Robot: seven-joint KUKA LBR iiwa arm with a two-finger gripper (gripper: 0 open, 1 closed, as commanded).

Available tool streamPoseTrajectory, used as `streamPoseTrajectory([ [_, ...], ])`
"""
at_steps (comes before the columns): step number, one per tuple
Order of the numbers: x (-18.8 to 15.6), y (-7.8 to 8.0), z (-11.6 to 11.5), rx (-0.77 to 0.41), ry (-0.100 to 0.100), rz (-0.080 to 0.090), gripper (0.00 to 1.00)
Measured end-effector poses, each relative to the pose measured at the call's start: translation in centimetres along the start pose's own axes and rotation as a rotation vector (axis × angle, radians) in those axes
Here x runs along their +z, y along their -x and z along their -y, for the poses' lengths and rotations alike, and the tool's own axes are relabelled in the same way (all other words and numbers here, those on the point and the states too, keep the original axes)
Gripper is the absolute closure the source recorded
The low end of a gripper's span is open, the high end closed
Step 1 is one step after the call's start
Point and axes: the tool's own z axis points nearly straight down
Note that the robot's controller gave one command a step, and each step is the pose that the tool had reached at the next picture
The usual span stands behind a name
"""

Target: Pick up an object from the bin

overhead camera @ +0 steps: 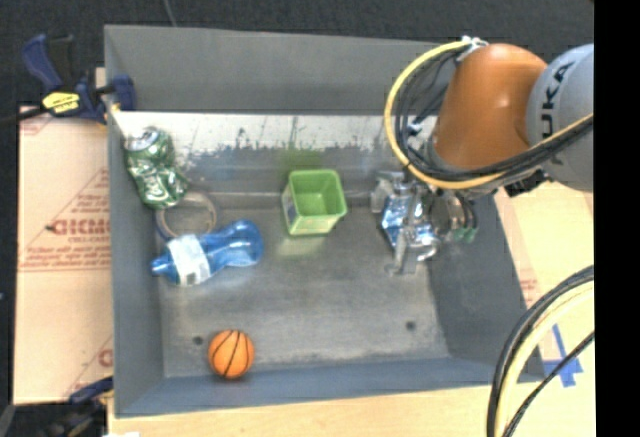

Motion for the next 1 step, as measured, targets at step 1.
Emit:
streamPoseTrajectory([
  [1, 0.0, 0.0, 0.0, 0.0, 0.0, 0.0, 0.0],
])
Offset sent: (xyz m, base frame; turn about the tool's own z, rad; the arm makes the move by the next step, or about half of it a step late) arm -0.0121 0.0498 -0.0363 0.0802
